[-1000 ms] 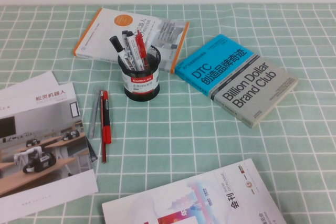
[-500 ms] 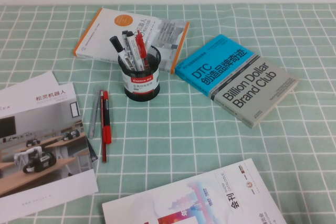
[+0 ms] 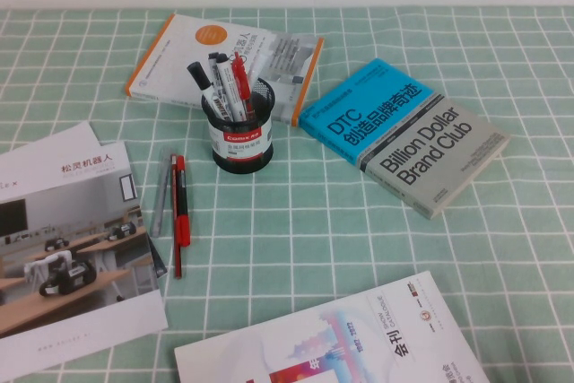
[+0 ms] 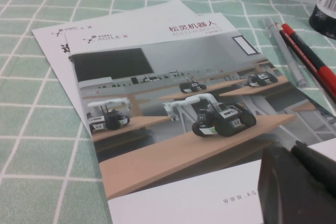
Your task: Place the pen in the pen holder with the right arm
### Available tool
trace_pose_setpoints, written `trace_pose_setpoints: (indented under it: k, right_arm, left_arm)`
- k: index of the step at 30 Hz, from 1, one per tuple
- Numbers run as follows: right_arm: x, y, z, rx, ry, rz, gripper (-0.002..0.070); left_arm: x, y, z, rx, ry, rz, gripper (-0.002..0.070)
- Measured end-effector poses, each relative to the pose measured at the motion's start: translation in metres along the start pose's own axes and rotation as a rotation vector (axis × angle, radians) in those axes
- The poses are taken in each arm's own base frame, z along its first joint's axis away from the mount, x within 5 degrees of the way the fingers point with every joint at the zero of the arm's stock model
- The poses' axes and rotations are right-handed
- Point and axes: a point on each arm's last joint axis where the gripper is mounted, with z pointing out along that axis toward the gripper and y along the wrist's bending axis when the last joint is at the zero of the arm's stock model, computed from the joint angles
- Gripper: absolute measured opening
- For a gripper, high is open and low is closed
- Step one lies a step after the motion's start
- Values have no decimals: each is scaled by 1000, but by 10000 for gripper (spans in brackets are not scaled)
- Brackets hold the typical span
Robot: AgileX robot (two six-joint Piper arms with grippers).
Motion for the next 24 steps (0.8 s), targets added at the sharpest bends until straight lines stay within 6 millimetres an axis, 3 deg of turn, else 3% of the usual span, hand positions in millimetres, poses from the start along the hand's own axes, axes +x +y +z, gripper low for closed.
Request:
trace_pose_setpoints:
  k: [5, 24]
  right_arm:
    - [8, 2, 0, -26, 80, -23, -19]
    - [8, 3, 0, -31, 86, -16, -19]
  left_arm:
    - [0, 0, 0, 0, 0, 0, -6]
    - [0, 0, 0, 0, 0, 0, -6]
